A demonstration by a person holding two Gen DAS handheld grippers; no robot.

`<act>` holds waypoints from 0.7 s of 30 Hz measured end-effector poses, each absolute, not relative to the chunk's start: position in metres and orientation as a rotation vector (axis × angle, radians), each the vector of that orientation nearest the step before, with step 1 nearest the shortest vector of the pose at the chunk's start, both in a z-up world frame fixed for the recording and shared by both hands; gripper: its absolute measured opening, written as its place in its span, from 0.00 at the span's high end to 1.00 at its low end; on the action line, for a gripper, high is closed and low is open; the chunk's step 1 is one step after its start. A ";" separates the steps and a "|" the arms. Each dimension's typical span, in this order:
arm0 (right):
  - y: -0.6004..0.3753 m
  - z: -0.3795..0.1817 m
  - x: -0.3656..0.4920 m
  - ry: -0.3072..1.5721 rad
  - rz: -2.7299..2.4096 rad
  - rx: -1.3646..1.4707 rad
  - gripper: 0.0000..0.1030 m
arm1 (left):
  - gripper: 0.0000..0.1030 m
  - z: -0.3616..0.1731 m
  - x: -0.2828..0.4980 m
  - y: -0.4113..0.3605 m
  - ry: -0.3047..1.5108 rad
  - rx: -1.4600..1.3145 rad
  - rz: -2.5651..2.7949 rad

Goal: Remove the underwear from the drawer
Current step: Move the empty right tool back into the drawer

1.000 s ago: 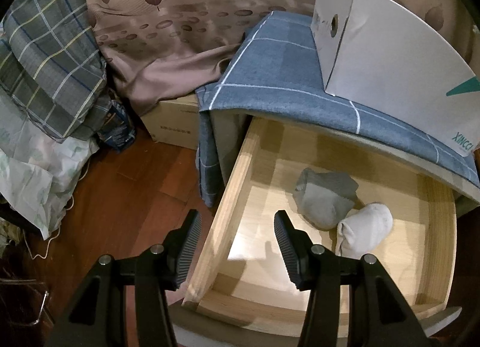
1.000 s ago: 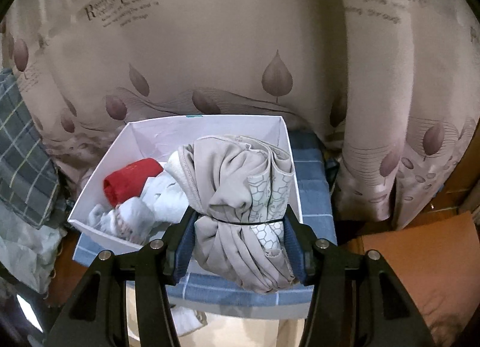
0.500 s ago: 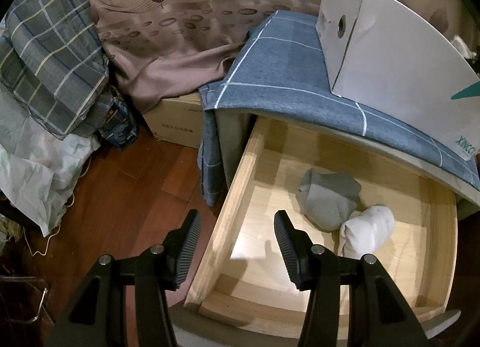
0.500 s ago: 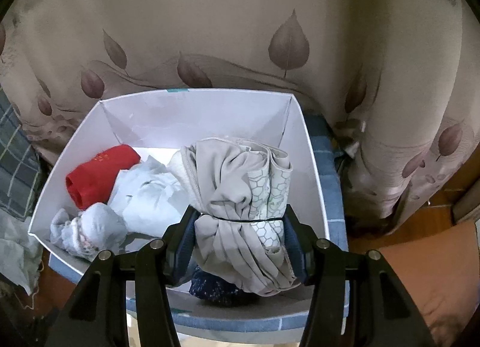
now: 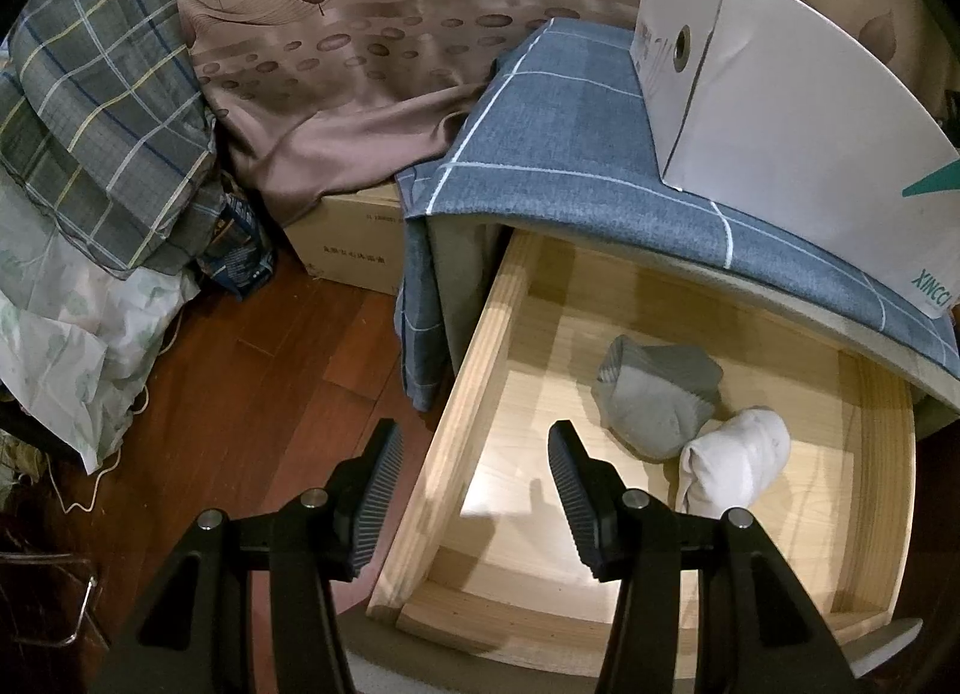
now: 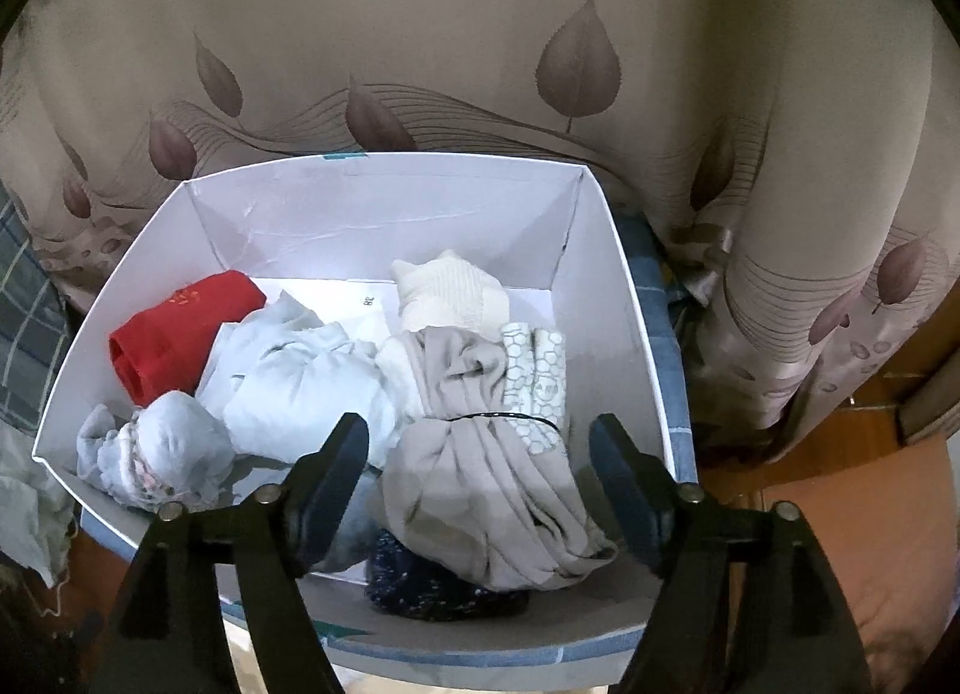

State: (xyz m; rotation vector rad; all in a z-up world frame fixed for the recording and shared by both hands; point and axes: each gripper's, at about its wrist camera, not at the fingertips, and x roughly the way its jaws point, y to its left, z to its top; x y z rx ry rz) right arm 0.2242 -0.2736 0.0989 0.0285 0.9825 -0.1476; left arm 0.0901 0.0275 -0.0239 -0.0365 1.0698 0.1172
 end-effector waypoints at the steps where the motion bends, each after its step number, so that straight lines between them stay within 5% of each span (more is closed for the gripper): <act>1: -0.272 0.100 0.224 0.983 -0.148 0.023 0.28 | 0.50 -0.024 0.090 0.027 1.071 -0.037 0.116; 21: -0.249 0.105 0.105 0.964 0.046 0.072 0.22 | 0.50 -0.021 0.088 0.041 1.066 -0.086 0.156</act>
